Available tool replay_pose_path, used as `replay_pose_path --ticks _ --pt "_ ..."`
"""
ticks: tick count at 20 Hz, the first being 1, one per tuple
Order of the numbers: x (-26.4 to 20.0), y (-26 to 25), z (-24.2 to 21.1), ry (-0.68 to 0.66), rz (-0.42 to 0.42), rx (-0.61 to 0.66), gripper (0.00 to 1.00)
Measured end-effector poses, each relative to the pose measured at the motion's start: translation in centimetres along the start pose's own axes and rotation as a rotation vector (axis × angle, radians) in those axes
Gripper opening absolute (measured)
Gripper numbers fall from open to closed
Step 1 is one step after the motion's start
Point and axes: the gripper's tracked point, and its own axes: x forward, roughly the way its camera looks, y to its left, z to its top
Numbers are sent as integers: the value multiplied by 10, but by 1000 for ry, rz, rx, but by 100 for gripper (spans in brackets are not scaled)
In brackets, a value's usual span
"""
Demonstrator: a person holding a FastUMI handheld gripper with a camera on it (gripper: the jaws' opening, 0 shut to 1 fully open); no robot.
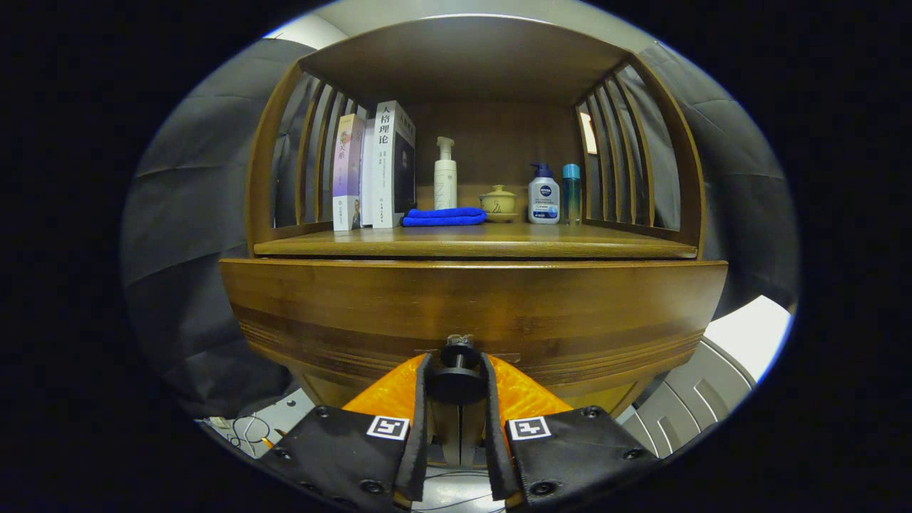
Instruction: Pull open the drawer, take out the items inside it, and place them on the countertop above the cabinet.
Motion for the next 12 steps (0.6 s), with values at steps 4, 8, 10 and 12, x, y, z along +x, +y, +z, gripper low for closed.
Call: replay_pose_path --ticks 4,8,10,12 --pt "-22 2 -5 -8 8 1 37" --pt "-39 4 -10 -1 11 25 37" --pt "-48 4 -12 -4 10 33 37" --pt "-55 5 -14 -8 8 23 37"
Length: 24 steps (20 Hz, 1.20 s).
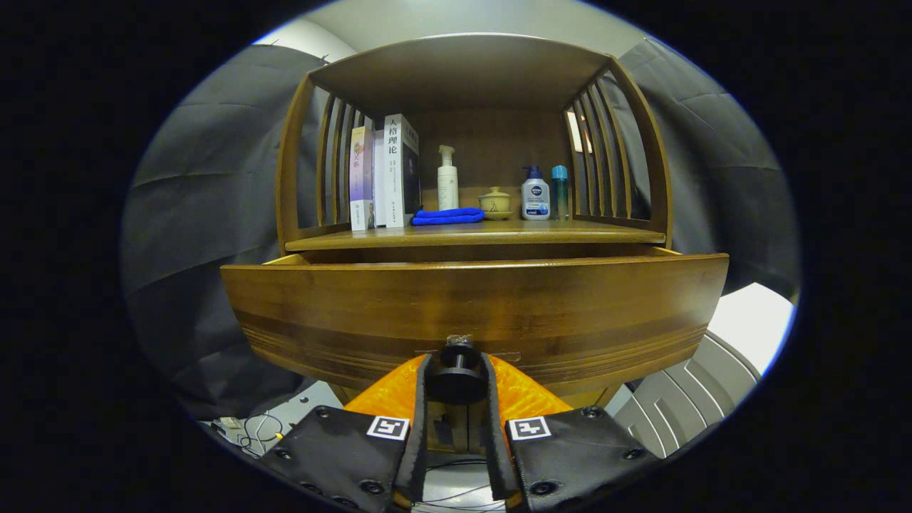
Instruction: Pull open the drawer, take out the items inside it, and place them on the countertop above the cabinet.
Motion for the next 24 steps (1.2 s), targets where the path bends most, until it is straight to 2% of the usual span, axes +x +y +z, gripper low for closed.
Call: replay_pose_path --ticks 6,11,13,17,20,24 --pt "-25 4 -10 -2 2 -2 37" --pt "-28 5 -13 -1 12 15 37" --pt "-37 4 -3 -31 13 16 49" --pt "-55 4 46 -203 13 -67 73" --pt "-63 2 73 -243 44 -25 92" --pt "-55 -15 117 -257 37 -25 98"
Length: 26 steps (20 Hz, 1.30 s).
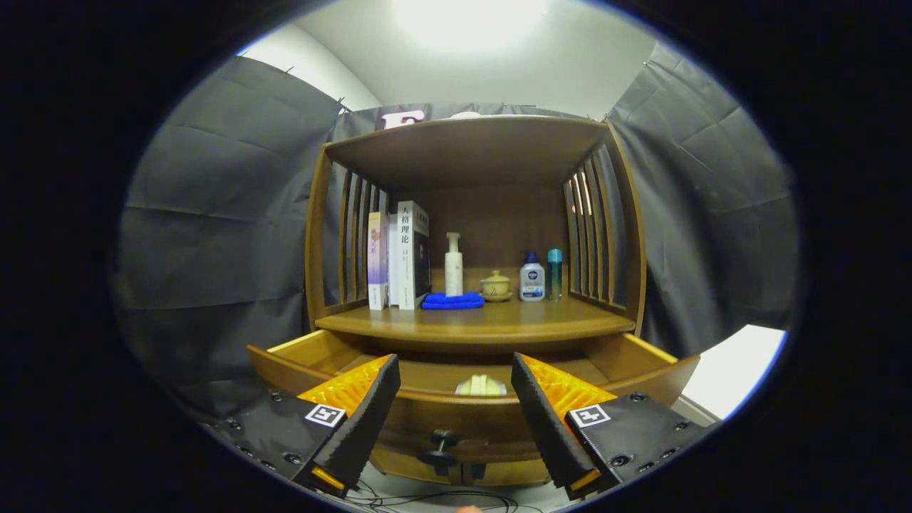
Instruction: Pull open the drawer, take out the items inside it, and place them on the countertop above the cabinet.
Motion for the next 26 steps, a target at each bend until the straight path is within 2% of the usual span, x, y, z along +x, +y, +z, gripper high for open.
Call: replay_pose_path --ticks 2,6,10,13,16,20,22,26 --pt "15 0 16 23 29 10 98" --pt "46 0 23 176 79 25 98" --pt "79 2 2 347 113 -38 98" --pt "99 6 -21 473 137 -2 98" --pt "114 -5 -45 587 101 6 98" --pt "125 -8 -78 733 97 80 96" --pt "129 -10 -88 773 95 101 93" --pt "129 -13 -108 856 84 97 93"
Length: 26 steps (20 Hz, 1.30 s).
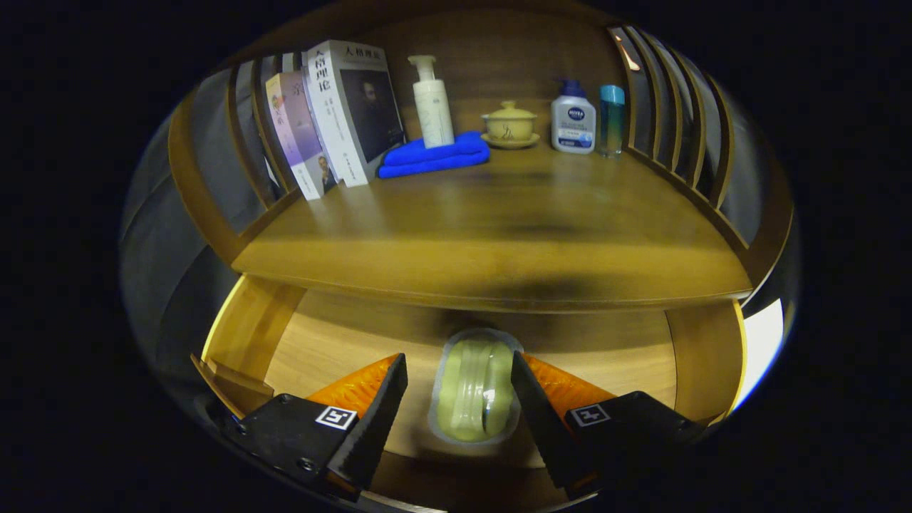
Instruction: Pull open the drawer, take out the items inside it, and place them on the countertop above the cabinet.
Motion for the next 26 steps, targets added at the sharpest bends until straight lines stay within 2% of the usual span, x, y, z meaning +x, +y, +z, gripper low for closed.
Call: replay_pose_path --ticks 1,2,4,5,7,10,16,26 --pt "3 1 -4 23 13 11 93" --pt "6 5 -9 38 29 35 84" --pt "11 5 -13 46 32 40 73" --pt "10 4 -16 56 27 26 73" --pt "10 -1 -18 56 -4 35 52" --pt "13 2 -20 63 14 100 20" --pt "1 33 -14 28 80 116 20" --pt "-43 52 5 -64 122 105 20"
